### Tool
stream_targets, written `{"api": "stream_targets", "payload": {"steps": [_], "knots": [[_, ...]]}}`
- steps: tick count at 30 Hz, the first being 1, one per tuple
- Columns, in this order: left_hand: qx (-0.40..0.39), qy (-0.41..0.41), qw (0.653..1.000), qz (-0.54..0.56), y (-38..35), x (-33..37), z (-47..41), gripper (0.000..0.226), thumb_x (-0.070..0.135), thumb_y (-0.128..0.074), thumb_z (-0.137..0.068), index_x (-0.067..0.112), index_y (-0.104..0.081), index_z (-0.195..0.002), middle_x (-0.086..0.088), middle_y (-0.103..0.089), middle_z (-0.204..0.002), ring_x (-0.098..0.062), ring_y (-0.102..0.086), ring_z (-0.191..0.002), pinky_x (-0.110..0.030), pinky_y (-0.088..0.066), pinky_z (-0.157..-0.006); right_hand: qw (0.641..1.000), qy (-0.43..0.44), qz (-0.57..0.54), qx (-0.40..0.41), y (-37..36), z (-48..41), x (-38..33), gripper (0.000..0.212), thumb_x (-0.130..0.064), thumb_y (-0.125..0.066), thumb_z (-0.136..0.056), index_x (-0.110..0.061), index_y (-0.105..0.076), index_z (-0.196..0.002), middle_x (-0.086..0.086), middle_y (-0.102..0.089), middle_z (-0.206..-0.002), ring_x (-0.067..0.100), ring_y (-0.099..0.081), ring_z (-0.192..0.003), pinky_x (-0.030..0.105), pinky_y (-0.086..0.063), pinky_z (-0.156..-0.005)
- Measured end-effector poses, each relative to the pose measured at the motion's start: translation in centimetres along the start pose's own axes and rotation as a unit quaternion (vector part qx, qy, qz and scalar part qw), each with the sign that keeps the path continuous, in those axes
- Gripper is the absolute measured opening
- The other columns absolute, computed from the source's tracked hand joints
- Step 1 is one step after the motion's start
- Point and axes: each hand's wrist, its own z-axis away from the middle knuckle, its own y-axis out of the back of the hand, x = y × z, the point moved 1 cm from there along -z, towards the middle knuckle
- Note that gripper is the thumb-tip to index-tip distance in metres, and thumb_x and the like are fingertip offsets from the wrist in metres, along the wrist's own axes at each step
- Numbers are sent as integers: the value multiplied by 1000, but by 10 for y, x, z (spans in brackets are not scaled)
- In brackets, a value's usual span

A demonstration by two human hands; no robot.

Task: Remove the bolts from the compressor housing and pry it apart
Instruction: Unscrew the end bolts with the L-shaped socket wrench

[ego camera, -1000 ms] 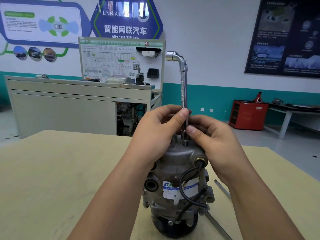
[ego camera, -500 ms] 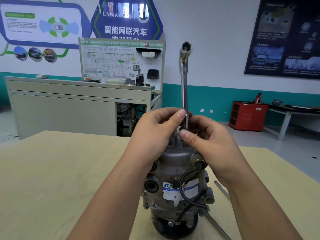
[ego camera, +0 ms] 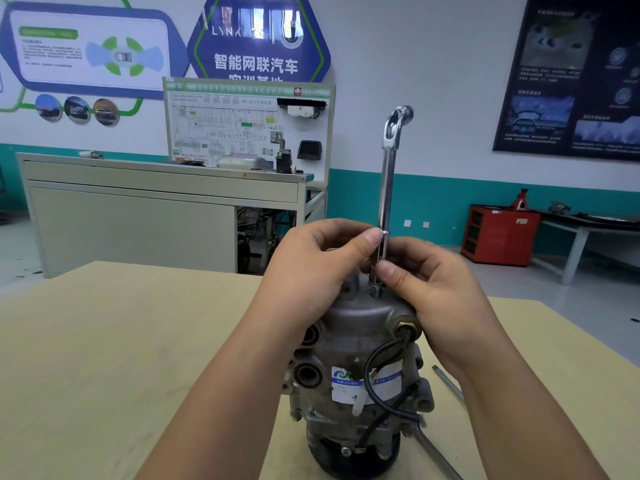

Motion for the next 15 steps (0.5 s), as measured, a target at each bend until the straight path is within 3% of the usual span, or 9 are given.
{"api": "stream_targets", "payload": {"steps": [5,12,15], "knots": [[-62,20,991,-114,12,3,0,21,26,-59,-94,40,-70,-83,18,-73,-85,2,-67,-84,-27,-51,-84,999,-17,-45,7,-1,1,-1,26,-1,-57,-84,-23,-70,-88,-1,-74,-89,12,-69,-88,21,-54,-77],[-95,33,972,-213,13,7,4,7,31,-72,-83,38,-73,-84,15,-73,-90,-1,-66,-87,-36,-53,-89,986,-28,-159,30,-2,1,-7,20,-14,-56,-73,-14,-68,-89,3,-73,-78,12,-69,-79,20,-54,-70],[-63,18,971,-231,8,6,4,3,35,-73,-80,37,-74,-78,17,-71,-83,3,-64,-79,-29,-54,-80,978,-32,-201,49,-1,1,-7,21,-13,-54,-73,-8,-63,-91,4,-72,-74,8,-67,-73,16,-52,-66]]}}
